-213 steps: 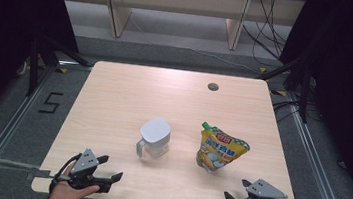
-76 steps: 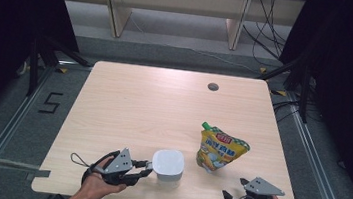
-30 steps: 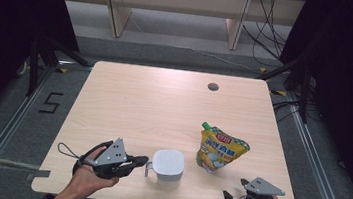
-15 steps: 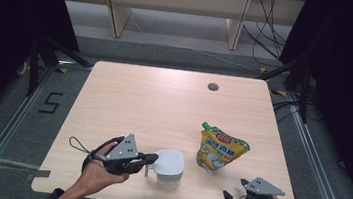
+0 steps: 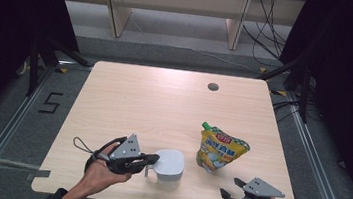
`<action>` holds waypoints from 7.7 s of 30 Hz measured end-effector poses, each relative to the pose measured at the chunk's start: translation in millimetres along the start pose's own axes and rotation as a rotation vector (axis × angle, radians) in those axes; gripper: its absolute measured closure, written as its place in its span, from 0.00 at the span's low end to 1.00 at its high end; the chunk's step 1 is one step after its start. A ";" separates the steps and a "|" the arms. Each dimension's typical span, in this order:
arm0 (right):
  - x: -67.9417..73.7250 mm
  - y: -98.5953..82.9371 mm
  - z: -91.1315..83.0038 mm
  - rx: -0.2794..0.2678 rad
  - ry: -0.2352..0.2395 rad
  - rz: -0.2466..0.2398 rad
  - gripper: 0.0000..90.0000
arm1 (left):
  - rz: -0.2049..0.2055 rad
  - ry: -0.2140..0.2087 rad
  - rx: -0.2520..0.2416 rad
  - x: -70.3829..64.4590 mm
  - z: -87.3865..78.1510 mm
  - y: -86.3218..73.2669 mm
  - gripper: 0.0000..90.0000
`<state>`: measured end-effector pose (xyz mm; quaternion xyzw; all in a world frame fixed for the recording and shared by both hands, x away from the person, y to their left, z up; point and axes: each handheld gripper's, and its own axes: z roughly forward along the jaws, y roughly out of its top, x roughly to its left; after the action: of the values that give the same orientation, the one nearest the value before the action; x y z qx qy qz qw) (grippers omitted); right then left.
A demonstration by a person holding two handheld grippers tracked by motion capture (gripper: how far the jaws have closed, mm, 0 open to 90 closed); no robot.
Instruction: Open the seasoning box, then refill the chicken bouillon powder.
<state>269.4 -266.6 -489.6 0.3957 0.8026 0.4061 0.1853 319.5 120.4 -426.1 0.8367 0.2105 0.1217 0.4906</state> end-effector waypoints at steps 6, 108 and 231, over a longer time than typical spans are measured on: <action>9.6 7.3 -3.4 -0.084 0.051 -0.001 0.58 | -0.015 0.008 -0.005 -0.7 -1.4 -1.8 0.99; 122.6 109.0 51.5 -0.273 0.308 -0.327 0.98 | -0.128 0.123 0.126 0.5 -37.8 -98.2 0.31; -30.7 33.3 67.6 -0.296 0.015 -0.058 0.28 | -0.057 0.157 0.146 1.4 -31.0 -97.5 0.27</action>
<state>346.4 -244.6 -504.4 0.3375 0.7465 0.5173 0.2474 285.4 186.9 -496.0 0.8519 0.2805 0.1570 0.4136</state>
